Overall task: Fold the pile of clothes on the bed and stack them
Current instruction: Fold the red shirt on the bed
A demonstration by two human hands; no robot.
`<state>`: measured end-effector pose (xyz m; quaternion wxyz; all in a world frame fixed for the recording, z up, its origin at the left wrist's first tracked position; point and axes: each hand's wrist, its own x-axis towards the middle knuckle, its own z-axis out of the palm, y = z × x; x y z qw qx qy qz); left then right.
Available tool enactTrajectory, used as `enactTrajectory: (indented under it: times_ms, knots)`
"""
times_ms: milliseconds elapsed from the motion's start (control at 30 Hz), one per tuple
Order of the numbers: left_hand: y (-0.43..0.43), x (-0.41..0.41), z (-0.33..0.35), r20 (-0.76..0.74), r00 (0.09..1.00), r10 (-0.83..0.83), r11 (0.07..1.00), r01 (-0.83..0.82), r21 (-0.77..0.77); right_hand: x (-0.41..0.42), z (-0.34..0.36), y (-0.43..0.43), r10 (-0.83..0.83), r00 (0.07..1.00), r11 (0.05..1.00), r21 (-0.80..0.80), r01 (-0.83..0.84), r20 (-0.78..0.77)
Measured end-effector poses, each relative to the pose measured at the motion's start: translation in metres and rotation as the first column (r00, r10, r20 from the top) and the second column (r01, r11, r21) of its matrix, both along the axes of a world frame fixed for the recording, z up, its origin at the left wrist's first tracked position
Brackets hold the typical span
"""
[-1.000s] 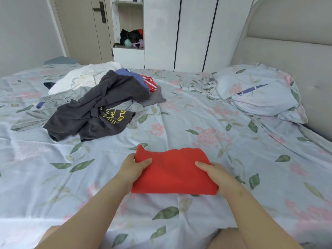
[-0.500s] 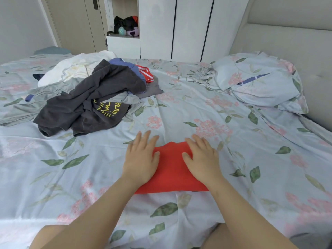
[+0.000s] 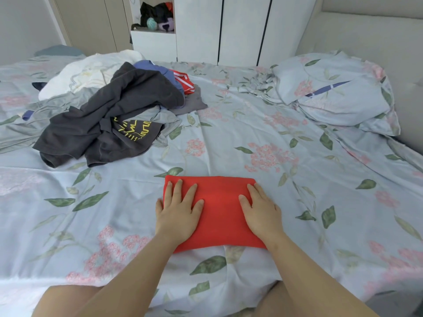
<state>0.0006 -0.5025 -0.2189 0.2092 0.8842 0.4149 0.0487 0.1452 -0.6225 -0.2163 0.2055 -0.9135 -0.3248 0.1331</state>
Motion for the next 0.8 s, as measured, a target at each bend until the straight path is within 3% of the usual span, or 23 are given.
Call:
enactTrajectory:
  times_ms: [100, 200, 300, 367, 433, 567, 800]
  knots:
    - [0.004, -0.012, 0.004, 0.146, 0.980, 0.136, 0.987, -0.121, -0.110, -0.006, 0.001, -0.009, -0.158, 0.986, 0.983, 0.102, 0.152, 0.045]
    - [0.007, -0.024, 0.012, 0.221, 0.904, 0.365, 0.900, -0.283, -0.330, -0.004, 0.005, -0.013, -0.231, 0.968, 0.965, 0.102, 0.241, -0.102]
    - [0.012, -0.026, 0.022, 0.249, 0.804, 0.540, 0.670, -0.232, -0.705, 0.002, 0.014, -0.014, -0.207, 0.930, 0.970, 0.059, 0.236, -0.304]
    - [0.015, -0.024, 0.031, 0.209, 0.784, 0.584, 0.529, -0.173, -0.831, 0.006, 0.022, -0.016, -0.145, 0.883, 0.970, 0.113, 0.216, -0.446]
    - [0.015, -0.017, 0.040, 0.218, 0.789, 0.575, 0.511, -0.137, -0.849, 0.009, 0.027, -0.020, -0.086, 0.825, 0.951, 0.200, 0.235, -0.558]
    - [0.010, 0.010, 0.061, 0.358, 0.767, 0.533, 0.559, -0.002, -0.829, 0.028, 0.039, -0.032, -0.078, 0.757, 0.846, 0.359, 0.395, -0.649]
    - [-0.022, 0.107, 0.082, 0.424, 0.772, 0.473, 0.545, 0.122, -0.830, 0.110, 0.075, -0.079, -0.148, 0.784, 0.730, 0.469, 0.498, -0.602]
